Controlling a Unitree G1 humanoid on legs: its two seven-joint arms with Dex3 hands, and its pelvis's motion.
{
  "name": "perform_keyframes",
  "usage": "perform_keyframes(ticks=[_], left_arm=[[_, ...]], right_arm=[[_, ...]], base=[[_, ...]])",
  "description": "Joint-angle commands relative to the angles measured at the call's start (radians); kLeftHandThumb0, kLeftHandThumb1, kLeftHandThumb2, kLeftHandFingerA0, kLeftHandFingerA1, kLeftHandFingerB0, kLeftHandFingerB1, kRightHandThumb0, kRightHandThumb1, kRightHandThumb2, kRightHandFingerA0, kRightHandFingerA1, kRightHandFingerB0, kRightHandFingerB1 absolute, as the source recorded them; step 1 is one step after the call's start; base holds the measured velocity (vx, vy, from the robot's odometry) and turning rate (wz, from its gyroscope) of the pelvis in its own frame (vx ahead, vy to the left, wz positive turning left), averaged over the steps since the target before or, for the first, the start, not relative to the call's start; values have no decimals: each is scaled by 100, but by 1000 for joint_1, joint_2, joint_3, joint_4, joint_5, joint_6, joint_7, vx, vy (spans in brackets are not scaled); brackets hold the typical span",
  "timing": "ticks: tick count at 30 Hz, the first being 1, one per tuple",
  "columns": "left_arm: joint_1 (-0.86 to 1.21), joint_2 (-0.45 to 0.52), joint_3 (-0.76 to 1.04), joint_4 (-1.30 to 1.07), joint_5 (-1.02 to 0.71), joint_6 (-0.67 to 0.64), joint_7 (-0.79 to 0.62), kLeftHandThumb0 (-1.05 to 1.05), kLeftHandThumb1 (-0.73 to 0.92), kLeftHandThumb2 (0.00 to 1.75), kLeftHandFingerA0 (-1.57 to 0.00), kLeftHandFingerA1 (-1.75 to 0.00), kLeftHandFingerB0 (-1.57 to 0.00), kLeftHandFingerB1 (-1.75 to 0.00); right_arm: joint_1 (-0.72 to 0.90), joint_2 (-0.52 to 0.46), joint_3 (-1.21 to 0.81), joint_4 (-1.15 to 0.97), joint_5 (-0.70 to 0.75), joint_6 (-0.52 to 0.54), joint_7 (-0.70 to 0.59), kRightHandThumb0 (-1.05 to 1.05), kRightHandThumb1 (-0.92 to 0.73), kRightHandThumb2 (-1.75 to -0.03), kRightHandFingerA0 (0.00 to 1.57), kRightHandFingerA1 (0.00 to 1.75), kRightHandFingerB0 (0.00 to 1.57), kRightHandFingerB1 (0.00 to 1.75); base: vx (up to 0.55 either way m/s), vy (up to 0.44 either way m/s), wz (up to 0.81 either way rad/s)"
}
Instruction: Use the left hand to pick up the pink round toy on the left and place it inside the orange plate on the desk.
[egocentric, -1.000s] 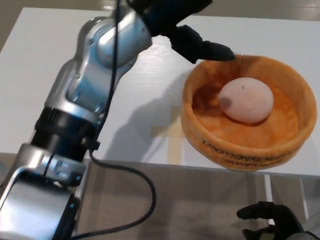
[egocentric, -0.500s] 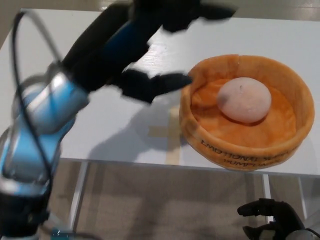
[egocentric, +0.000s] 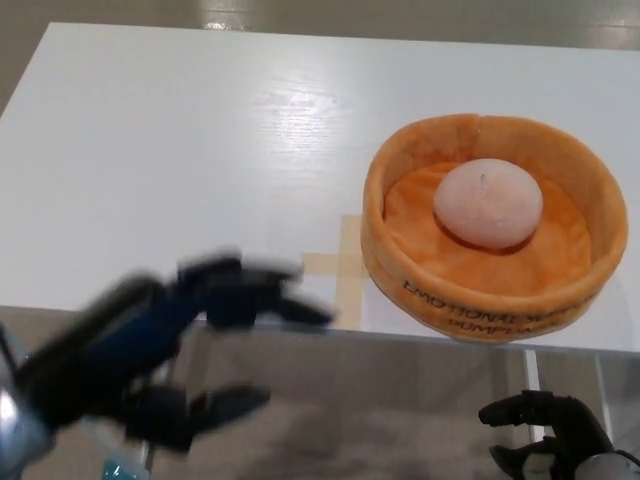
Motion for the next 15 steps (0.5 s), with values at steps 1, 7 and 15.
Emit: perform_keyframes(ticks=[1,7,15], left_arm=[[256,57,-74,94,-242,-82,-240,-14,76,63,-47,-41,-54,-37],[171,-42,-149,439,-33,-121,-123,-12,74,64,-49,-43,-47,-38],[20,-153,-176,825,190,-124,170,-10,74,62,-64,-48,-52,-36]], right_arm=[[18,-19,2,6,3,15,25,-16,-56,-59,63,85,67,77],[17,-22,7,7,-2,9,22,-15,-55,-60,66,87,67,78],[10,-18,8,7,-3,11,12,-14,-55,-59,67,88,68,78]], base=[[0,0,0],[0,0,0],[0,0,0]])
